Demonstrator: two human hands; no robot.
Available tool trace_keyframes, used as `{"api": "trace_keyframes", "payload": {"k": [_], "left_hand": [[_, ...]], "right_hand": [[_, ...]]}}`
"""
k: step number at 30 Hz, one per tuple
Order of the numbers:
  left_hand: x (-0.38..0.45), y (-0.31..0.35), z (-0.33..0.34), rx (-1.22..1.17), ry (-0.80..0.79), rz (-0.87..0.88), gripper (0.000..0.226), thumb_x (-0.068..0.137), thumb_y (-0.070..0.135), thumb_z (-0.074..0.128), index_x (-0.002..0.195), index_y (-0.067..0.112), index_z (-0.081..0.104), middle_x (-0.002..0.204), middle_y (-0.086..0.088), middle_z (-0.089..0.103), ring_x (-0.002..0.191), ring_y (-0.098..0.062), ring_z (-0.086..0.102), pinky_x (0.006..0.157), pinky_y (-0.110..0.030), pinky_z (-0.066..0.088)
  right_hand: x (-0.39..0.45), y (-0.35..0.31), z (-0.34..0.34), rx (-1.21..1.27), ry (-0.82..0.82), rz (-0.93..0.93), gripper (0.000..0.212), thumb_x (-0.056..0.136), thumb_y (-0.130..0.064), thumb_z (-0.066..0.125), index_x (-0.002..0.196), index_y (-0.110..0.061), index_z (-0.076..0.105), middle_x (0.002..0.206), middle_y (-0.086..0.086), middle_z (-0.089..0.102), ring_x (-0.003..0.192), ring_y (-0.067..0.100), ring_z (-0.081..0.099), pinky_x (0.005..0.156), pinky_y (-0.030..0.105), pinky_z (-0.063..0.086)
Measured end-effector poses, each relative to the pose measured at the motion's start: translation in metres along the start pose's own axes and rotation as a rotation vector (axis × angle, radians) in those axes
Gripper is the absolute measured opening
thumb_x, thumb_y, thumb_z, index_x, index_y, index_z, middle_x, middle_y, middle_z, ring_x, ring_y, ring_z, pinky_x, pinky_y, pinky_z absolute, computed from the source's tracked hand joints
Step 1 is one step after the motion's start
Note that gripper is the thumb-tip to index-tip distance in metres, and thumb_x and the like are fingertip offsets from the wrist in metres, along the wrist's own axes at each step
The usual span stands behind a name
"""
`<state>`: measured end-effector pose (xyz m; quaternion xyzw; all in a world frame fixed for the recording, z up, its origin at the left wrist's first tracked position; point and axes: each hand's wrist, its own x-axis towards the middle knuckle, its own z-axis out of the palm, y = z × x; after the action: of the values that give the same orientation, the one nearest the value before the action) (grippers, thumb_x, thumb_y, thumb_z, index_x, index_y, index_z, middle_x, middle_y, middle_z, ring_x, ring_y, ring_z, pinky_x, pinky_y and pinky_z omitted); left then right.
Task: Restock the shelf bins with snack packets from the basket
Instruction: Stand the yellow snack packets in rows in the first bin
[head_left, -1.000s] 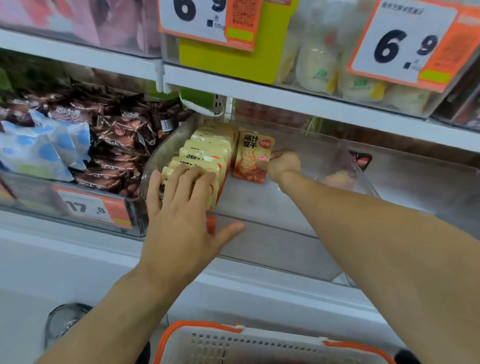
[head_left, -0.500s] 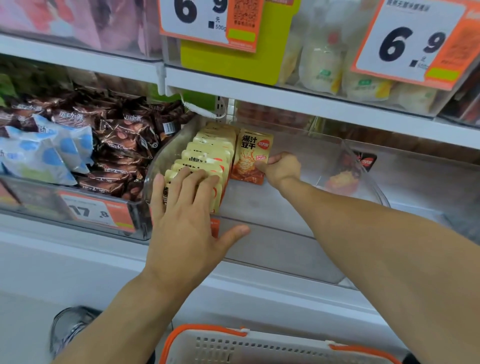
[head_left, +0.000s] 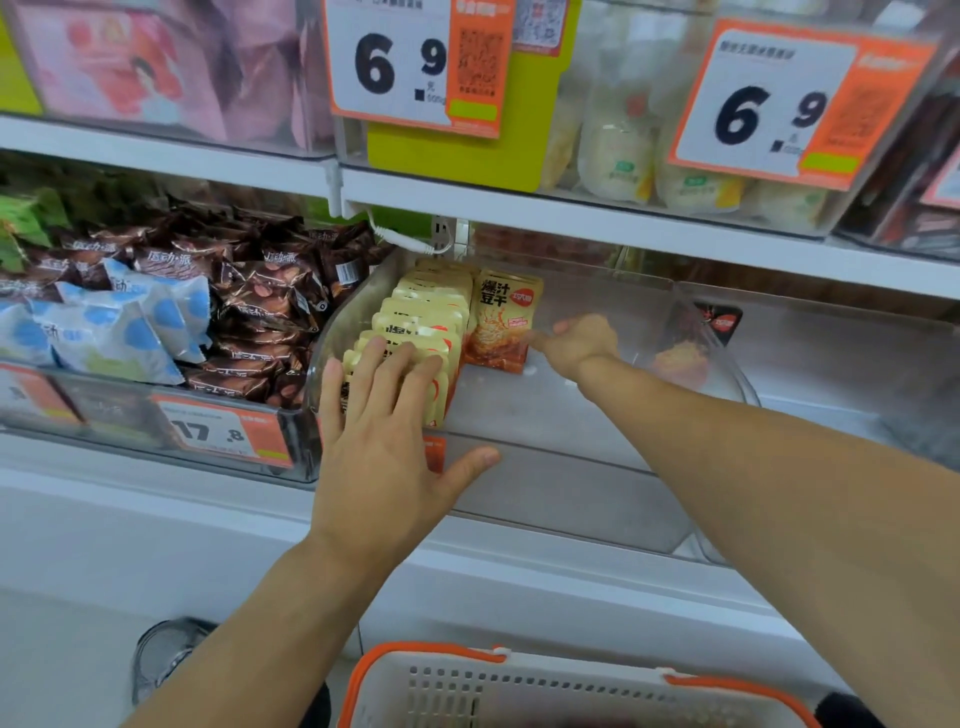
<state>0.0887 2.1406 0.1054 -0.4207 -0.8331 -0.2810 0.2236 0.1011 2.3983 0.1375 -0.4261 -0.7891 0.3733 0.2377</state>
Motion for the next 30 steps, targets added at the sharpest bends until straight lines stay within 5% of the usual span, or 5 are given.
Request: {"api": "trace_keyframes", "payload": {"k": [4,9,18,24,30], "left_hand": [[-0.002,0.009,-0.007,-0.011,0.074,0.026,0.077,0.079,0.067,0.053,0.137,0.016,0.052,0.148,-0.005,0.046,0.149,-0.027,0.024,0.121,-0.046,0.004],[-0.026,0.063,-0.019,-0.335,0.295,0.123,0.028,0.083,0.015,0.069,0.109,0.008,0.064,0.111,-0.007,0.060,0.108,-0.027,0.054,0.095,-0.038,0.042],[-0.176,0.134,0.060,-0.423,-0.625,0.038,0.025,0.086,0.023,0.060,0.110,0.017,0.064,0.111,0.000,0.060,0.107,-0.022,0.057,0.092,-0.038,0.046],[-0.279,0.153,0.095,-0.402,-0.798,0.008,0.022,0.087,0.021,0.059,0.108,0.023,0.064,0.101,0.012,0.058,0.108,-0.016,0.055,0.089,-0.026,0.043],[-0.327,0.157,0.109,-0.222,-1.048,0.011,0.057,0.093,0.040,0.056,0.146,0.021,0.044,0.149,0.008,0.040,0.149,-0.014,0.018,0.120,-0.037,0.024]], "right_hand": [[-0.050,-0.009,-0.047,0.030,-0.017,-0.225,0.025,0.083,-0.025,0.081,0.098,-0.010,0.066,0.090,0.001,0.067,0.084,0.010,0.064,0.079,0.017,0.051],[-0.162,0.007,-0.117,0.265,-0.162,-0.472,0.017,0.084,-0.008,0.079,0.089,-0.007,0.063,0.074,0.008,0.065,0.060,0.018,0.067,0.054,0.021,0.051],[-0.273,0.192,-0.140,0.100,-0.525,-0.093,0.023,0.078,-0.010,0.084,0.094,-0.010,0.067,0.085,0.004,0.071,0.071,0.018,0.067,0.067,0.026,0.054],[-0.313,0.303,-0.133,-0.445,-0.772,0.013,0.019,0.084,-0.031,0.074,0.099,-0.024,0.064,0.097,-0.008,0.062,0.094,0.011,0.060,0.082,0.026,0.048],[-0.350,0.360,-0.121,-0.596,-0.909,0.119,0.058,0.080,-0.029,0.075,0.133,-0.020,0.056,0.127,0.002,0.058,0.116,0.021,0.055,0.094,0.030,0.048]]}}
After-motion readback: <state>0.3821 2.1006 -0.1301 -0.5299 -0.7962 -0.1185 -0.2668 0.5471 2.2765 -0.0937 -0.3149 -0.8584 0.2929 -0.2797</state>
